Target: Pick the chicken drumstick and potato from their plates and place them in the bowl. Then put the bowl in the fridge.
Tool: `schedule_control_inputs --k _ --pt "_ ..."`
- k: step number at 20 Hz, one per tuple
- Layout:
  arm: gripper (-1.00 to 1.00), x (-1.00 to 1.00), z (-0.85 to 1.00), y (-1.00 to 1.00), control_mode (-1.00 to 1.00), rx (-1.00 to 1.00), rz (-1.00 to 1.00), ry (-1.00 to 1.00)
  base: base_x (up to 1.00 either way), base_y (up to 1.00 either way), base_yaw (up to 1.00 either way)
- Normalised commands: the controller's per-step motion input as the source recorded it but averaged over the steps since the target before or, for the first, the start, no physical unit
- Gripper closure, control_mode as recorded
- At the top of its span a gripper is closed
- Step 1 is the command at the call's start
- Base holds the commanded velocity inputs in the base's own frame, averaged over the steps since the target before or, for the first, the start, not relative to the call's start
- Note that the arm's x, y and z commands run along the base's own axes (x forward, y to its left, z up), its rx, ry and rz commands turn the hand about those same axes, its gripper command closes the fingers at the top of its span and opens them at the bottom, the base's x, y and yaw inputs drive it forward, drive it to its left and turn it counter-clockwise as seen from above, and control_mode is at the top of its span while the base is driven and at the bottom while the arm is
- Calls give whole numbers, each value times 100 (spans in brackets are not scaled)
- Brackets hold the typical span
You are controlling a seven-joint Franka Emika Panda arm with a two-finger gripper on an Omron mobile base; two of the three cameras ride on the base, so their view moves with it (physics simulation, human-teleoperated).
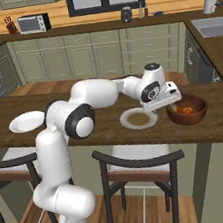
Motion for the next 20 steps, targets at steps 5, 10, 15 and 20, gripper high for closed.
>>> schedule_control_inputs --k 5,10,15,20 --pt "-100 33 -13 -26 -100 0 5 0 0 0 0" --pt "-100 27 -21 -21 -100 0 6 0 0 0 0" --pt "-100 20 -19 -30 -100 0 8 0 0 0 0" --pt "-100 24 -24 -22 -100 0 8 0 0 0 0"
